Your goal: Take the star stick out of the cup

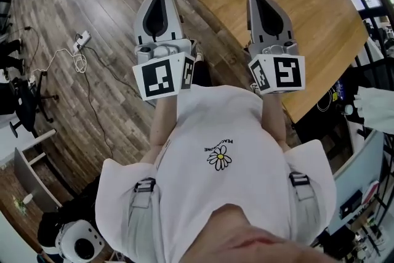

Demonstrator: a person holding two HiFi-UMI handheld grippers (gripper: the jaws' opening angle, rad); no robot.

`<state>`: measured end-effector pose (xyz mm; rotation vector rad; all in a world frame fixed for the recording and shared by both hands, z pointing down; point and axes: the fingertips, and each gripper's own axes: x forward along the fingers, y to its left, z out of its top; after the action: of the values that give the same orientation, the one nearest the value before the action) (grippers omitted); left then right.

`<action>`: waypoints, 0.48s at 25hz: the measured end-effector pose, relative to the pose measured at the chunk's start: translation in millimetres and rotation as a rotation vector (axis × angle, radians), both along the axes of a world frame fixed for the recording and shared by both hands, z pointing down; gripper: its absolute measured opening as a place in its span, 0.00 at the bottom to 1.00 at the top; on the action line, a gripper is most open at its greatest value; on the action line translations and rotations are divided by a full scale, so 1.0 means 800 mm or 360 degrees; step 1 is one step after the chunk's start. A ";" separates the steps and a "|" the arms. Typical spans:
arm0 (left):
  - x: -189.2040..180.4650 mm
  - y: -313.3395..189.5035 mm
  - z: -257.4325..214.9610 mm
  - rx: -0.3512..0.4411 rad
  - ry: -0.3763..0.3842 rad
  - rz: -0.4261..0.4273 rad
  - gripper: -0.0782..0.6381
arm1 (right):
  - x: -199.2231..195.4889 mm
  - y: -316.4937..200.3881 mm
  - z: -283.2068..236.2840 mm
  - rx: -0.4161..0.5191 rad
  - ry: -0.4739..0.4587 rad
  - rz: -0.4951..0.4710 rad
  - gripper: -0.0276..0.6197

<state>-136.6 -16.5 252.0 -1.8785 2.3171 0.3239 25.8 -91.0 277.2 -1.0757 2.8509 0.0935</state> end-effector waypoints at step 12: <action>-0.103 -0.149 -0.017 -0.0001 0.0034 0.0295 0.13 | -0.104 -0.115 -0.028 0.0028 0.0012 0.0249 0.05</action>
<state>-218.7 -135.6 238.2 -2.1049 2.1599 0.3657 -57.5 -182.9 254.9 -1.2958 2.7627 0.1333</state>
